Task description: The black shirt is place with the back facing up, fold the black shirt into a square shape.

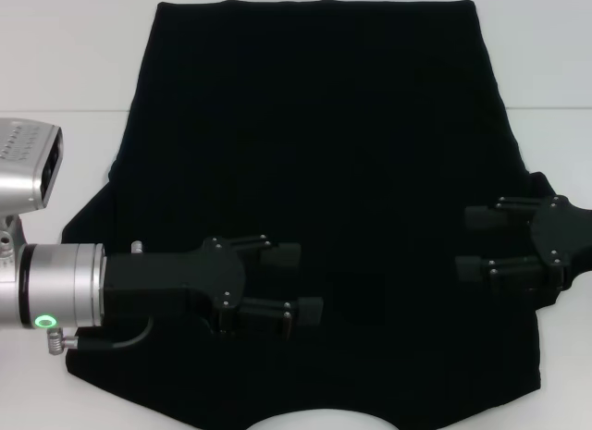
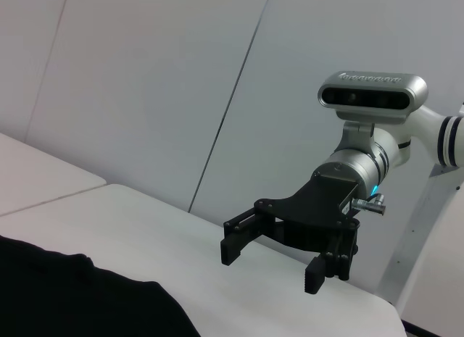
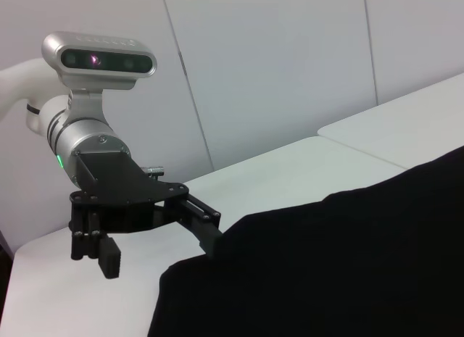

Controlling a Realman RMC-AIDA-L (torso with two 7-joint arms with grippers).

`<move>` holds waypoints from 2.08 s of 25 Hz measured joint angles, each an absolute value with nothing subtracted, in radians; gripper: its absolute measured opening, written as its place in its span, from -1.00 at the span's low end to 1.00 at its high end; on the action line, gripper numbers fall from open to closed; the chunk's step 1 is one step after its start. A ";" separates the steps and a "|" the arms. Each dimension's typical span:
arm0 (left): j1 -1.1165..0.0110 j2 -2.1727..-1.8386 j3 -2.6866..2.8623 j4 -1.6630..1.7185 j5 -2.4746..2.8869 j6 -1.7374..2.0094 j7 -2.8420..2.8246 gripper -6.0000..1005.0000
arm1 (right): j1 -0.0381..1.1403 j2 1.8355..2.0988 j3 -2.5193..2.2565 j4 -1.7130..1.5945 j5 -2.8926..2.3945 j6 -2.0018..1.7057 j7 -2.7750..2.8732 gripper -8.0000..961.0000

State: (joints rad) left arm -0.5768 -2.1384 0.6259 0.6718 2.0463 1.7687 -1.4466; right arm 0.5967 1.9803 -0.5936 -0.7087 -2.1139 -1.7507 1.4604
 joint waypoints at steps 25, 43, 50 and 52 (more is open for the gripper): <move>-0.569 -2.116 0.522 0.731 2.157 1.660 -1.696 0.80 | 0.601 1.986 -0.593 -0.708 -2.112 -1.750 1.467 0.83; -0.549 -2.070 0.409 0.938 2.469 1.464 -2.262 0.80 | 0.620 2.014 -0.583 -0.704 -2.106 -1.715 1.469 0.84; -0.555 -2.067 0.418 0.930 2.546 1.354 -2.328 0.80 | 0.620 2.017 -0.582 -0.708 -2.106 -1.712 1.477 0.84; -0.556 -2.068 0.419 0.927 2.561 1.341 -2.339 0.80 | 0.620 2.017 -0.582 -0.709 -2.106 -1.712 1.477 0.84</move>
